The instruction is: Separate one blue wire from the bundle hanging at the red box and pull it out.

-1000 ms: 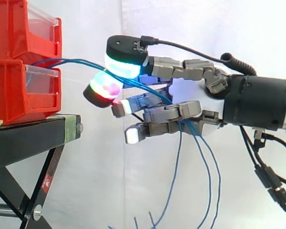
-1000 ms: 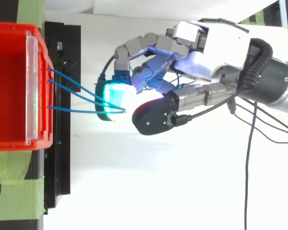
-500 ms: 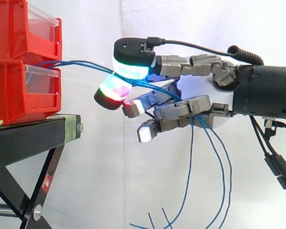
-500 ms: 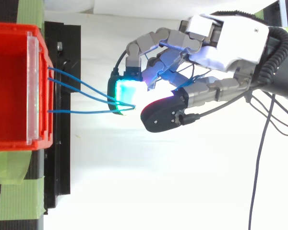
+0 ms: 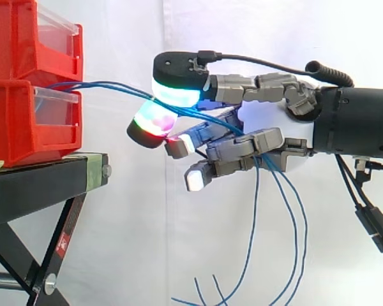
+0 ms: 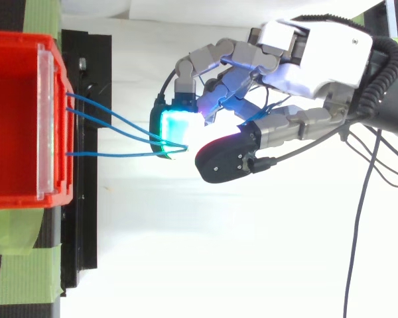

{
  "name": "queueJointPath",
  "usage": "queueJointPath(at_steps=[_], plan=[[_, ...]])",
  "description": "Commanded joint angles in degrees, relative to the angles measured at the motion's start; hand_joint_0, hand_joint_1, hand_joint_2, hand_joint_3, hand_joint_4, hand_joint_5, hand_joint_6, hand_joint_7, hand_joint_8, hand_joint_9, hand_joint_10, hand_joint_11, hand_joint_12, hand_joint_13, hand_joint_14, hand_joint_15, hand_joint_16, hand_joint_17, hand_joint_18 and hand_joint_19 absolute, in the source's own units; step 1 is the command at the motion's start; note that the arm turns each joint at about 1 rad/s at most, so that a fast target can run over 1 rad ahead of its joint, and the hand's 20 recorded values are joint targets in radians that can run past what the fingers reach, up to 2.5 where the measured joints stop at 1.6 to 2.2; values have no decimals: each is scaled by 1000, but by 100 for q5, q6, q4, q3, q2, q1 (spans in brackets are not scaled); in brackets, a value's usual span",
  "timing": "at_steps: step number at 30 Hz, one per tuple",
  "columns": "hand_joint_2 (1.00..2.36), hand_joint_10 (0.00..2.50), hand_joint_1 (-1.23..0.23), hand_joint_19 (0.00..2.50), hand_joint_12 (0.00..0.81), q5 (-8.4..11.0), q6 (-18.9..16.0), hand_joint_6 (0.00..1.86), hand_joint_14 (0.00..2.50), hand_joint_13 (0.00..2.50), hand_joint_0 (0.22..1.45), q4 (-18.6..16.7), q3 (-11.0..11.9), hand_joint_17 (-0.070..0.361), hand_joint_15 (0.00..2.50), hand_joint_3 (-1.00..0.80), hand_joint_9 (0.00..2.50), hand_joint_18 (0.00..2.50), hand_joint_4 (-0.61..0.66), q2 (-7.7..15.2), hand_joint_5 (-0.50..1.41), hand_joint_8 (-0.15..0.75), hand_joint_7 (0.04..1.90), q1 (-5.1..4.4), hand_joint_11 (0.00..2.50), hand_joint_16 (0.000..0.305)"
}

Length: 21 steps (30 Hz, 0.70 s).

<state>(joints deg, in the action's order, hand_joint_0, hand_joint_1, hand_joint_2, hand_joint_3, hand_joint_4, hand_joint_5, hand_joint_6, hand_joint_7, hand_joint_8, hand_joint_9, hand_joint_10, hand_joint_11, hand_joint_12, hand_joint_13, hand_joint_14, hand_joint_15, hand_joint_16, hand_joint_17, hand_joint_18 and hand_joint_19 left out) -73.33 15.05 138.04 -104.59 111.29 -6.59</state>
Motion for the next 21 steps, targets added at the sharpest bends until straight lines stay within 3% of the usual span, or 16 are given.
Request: queueJointPath(at_steps=[1,21], plan=[[1027,8,-742,887,305,-6,-11,803,1876,1193,662,4,0,112,823,-153,931,703,223,-2,-202,323,1071,0,1481,50],[1025,8,-689,878,302,-6,-2,808,1894,1198,629,4,0,114,798,-184,942,702,232,-2,-205,327,1099,0,1495,51]])
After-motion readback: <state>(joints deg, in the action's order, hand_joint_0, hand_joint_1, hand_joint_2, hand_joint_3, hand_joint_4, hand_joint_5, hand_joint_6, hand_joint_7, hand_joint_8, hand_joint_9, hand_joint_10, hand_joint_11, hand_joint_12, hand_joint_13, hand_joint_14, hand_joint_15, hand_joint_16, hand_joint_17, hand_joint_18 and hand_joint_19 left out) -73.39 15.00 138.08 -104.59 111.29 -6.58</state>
